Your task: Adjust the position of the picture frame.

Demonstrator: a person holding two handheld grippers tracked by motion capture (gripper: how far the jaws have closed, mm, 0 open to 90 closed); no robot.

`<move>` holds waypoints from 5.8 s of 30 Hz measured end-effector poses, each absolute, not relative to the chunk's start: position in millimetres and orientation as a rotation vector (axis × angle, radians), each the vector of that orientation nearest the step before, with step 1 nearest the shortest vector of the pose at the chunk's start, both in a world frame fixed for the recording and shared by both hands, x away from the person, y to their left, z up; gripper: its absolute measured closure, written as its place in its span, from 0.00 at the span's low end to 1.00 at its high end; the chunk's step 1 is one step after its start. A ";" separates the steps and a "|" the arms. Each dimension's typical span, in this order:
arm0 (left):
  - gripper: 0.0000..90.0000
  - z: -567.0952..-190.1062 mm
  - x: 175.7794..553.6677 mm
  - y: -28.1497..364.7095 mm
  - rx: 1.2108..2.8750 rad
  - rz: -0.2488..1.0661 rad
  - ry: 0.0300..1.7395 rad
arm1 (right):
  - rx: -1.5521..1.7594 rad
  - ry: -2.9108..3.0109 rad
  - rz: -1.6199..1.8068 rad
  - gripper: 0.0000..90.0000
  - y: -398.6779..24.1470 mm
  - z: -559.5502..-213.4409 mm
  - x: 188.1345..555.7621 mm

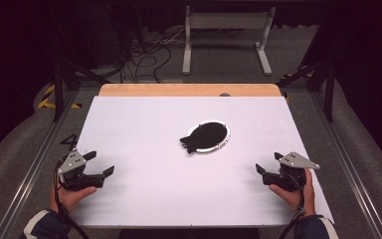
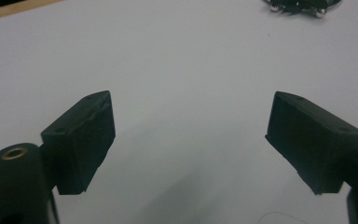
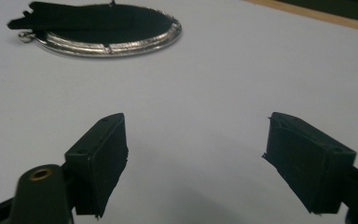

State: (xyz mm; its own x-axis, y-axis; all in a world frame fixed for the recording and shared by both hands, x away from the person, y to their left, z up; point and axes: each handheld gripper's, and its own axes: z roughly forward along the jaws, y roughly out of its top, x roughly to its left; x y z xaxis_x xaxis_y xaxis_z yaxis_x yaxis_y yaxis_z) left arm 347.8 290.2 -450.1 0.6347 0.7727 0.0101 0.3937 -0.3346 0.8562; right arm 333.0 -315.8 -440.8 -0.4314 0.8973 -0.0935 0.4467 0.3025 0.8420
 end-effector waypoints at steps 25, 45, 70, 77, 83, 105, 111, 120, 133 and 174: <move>1.00 -432.6 401.4 219.8 2.070 0.442 0.714 | 1.311 1.989 1.058 1.00 -304.6 -432.2 381.8; 1.00 -436.1 483.1 100.8 2.207 0.337 0.726 | 1.423 2.037 1.003 1.00 -258.4 -439.8 466.5; 1.00 -454.6 477.2 70.4 2.330 0.184 0.621 | 1.424 2.206 1.069 1.00 -236.5 -454.5 504.8; 1.00 -453.3 457.4 74.5 2.358 0.163 0.575 | 1.369 2.273 1.053 1.00 -227.0 -452.8 503.0; 1.00 -456.8 437.7 82.6 2.334 0.141 0.542 | 1.315 2.359 1.096 1.00 -217.3 -453.2 498.5; 1.00 -455.0 452.3 110.4 2.191 0.213 0.707 | 1.220 2.329 1.020 0.96 -188.4 -452.9 493.4; 1.00 -454.1 462.5 103.4 2.237 0.250 0.740 | 1.239 2.286 0.993 0.95 -179.9 -452.9 508.9; 1.00 -460.9 468.8 100.0 2.225 0.256 0.781 | 1.204 2.307 0.974 1.00 -173.1 -452.5 517.6; 0.97 -460.9 476.3 106.6 2.210 0.231 0.812 | 1.103 2.438 0.993 1.00 -170.0 -450.3 512.1; 1.00 -458.9 459.1 93.3 2.259 0.191 0.720 | 1.105 2.445 1.059 1.00 -193.3 -453.6 437.5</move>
